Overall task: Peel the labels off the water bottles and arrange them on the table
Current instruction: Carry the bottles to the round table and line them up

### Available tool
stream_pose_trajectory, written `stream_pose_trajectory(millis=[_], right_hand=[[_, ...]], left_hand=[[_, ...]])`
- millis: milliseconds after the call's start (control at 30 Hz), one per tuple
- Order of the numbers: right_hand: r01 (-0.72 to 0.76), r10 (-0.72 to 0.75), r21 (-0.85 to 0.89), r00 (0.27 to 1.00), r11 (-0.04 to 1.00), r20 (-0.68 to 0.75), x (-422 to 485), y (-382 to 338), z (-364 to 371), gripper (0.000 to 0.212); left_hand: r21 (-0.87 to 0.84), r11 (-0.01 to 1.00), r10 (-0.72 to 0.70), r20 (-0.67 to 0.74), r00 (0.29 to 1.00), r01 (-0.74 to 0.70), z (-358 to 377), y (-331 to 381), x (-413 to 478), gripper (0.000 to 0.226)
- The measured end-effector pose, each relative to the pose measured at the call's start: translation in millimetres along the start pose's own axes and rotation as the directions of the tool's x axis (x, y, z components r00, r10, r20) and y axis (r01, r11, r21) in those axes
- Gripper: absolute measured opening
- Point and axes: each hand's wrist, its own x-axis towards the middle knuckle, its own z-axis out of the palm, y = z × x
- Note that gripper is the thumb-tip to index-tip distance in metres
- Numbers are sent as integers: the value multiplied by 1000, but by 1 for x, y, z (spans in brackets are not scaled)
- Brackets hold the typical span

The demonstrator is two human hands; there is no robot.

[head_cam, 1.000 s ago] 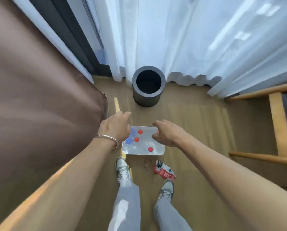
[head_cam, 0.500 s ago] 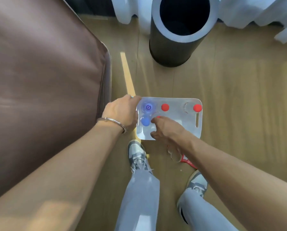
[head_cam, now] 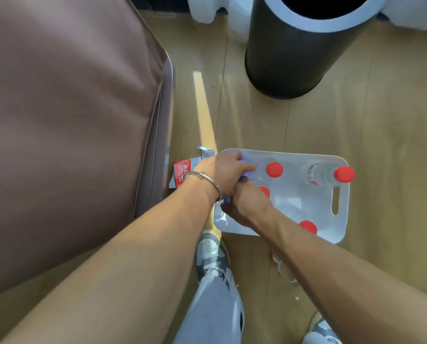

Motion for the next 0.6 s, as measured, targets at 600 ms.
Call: stream_pose_trajectory(millis=[600], right_hand=[[132,-125,92,989,987,-80,-191,-29,-212,26]], left_hand=[[-32,971,-239,-195,951,237,-170,75,-168,35]])
